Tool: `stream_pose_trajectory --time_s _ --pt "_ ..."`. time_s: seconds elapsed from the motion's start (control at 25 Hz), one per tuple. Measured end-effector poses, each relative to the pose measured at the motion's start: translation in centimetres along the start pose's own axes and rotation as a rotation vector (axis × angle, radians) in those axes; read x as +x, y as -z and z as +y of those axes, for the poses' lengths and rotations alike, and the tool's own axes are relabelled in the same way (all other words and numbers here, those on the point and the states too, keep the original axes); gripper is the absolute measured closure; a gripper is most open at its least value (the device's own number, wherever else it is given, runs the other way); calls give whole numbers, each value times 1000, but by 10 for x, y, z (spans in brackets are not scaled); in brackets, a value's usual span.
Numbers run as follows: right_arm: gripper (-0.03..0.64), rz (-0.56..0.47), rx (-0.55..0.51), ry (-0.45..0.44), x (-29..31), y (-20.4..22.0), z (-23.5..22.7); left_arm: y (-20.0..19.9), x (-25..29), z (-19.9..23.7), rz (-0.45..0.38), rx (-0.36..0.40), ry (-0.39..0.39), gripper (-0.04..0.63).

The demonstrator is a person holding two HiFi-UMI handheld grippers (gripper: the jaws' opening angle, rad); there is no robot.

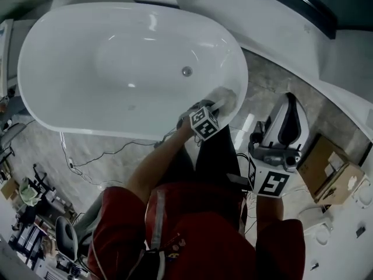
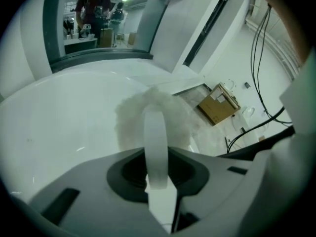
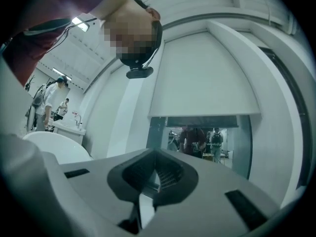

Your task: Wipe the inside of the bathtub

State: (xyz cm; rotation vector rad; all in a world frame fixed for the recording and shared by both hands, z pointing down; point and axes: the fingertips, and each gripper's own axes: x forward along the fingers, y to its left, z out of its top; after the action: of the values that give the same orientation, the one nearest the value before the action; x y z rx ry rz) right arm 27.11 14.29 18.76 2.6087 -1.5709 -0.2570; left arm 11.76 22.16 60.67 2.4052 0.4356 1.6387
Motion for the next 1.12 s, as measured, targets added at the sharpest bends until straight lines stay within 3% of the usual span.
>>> stream_pose_trajectory --time_s 0.32,0.44,0.8,1.12 --pt "604 48 26 -15 -5 37 -10 16 38 -2 87 -2 30 503" --pt "604 61 39 -32 -1 52 -7 18 47 3 108 26 19 503" --pt "604 81 59 -106 20 104 15 42 83 30 143 -4 -27 503" --pt "604 134 75 -205 35 181 55 87 138 77 190 -19 -80 503"
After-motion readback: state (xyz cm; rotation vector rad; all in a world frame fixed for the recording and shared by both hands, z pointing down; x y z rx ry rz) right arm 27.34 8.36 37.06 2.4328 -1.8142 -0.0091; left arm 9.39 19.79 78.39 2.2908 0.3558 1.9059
